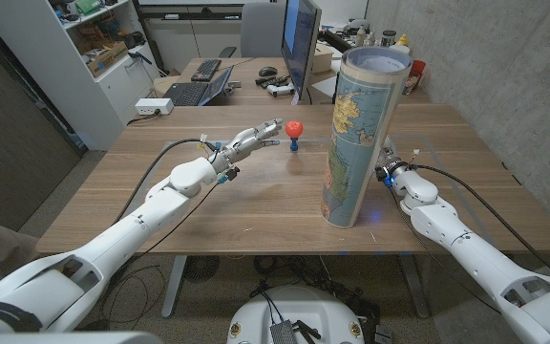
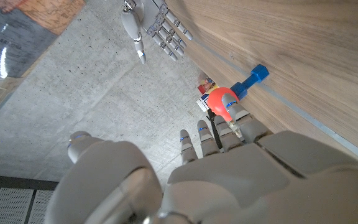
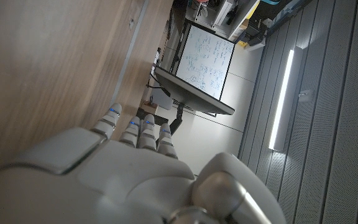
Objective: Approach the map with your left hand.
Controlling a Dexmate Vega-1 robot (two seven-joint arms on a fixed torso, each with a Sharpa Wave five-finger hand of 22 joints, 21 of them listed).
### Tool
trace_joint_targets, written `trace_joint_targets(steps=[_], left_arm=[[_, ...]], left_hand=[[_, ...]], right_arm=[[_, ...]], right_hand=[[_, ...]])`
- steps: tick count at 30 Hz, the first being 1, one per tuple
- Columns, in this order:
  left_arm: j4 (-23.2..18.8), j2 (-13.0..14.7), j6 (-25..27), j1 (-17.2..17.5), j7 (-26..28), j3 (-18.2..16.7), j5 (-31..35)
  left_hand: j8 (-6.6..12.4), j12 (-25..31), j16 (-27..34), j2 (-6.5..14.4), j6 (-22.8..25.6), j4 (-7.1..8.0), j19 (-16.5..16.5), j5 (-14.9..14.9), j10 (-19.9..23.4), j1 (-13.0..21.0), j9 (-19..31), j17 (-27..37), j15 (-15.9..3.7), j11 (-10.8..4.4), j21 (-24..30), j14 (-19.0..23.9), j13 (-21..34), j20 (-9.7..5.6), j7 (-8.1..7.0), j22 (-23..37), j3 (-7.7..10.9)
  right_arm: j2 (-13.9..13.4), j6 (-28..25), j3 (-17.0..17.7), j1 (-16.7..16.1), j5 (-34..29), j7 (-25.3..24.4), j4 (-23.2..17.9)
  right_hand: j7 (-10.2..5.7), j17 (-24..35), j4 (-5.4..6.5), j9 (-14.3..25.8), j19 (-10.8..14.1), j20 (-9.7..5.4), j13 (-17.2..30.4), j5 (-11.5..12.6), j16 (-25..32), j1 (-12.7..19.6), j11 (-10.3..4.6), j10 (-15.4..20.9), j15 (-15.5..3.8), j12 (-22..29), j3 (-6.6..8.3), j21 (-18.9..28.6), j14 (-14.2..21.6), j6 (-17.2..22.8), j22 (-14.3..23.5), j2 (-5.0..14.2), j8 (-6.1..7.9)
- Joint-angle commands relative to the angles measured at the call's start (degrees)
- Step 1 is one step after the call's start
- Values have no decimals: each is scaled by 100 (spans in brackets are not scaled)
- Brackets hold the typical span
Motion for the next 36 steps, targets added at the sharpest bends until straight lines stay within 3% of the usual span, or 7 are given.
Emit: trace_joint_targets(steps=[1,5,12,15,18,27,36], left_arm=[[72,-39,177,-151,-202,123,30],[103,-59,161,-169,-223,137,30],[118,-78,165,-207,-303,183,37],[166,-115,61,-235,-379,204,30],[96,-107,-5,-252,-406,234,95],[36,-137,-198,-233,-446,234,109],[-167,-65,-182,-139,-386,243,197]], left_hand=[[0,26,13,-7,30,25,-32,-18,50,-55,8,6,-409,-15,-8,45,24,-128,-9,9,-16],[-3,19,5,-7,28,30,-41,-24,34,-65,8,6,-407,-15,-16,35,24,-124,-11,10,-16],[-16,12,-3,-9,1,38,-61,-36,22,-83,8,6,-407,-1,-29,24,24,-121,-19,10,-16],[-25,4,-9,-13,-22,45,-77,-47,1,-98,8,5,-417,10,-40,19,23,-165,-11,10,-18],[-33,2,-12,-16,-43,50,-82,-58,-3,-111,7,5,-411,16,-47,19,23,-263,-5,9,-18],[-33,1,-18,-18,-44,57,-112,-73,-4,-128,7,4,-404,21,-65,10,23,-291,4,7,-17],[-28,5,-21,-20,-33,64,-119,-87,6,-145,7,4,-412,16,-70,9,23,-270,2,6,-17]], right_arm=[[53,338,4,136,-163,13,219],[69,372,20,130,-132,38,239],[67,351,64,98,-97,-31,182],[71,356,78,99,-98,-60,186],[60,402,87,94,-94,-23,193],[-5,371,74,81,-99,54,152],[-38,345,67,66,-127,37,124]], right_hand=[[-5,21,5,31,-137,-143,13,-8,-18,4,-2,-55,2,13,18,7,-154,-18,27,125,15],[18,21,7,31,-211,-225,13,-13,-40,-1,33,-97,5,2,21,-9,-266,-24,27,122,14],[16,20,8,31,-281,-236,13,-18,-40,-8,51,-119,-10,-3,19,-25,-313,-30,26,113,13],[41,15,7,29,-290,-331,8,-21,-29,-15,158,-180,-141,-24,17,-12,-342,-8,22,100,21],[119,6,5,27,-275,-530,1,-24,-15,-19,206,-172,-188,-17,16,5,-348,26,15,87,31],[81,-1,16,24,-494,-493,-9,-33,-53,-60,284,-408,-96,-93,-3,-44,-569,-172,8,52,-36],[69,-1,25,24,-537,-492,-10,-36,-46,-79,286,-445,-86,-98,-10,-45,-598,-185,7,45,-33]])
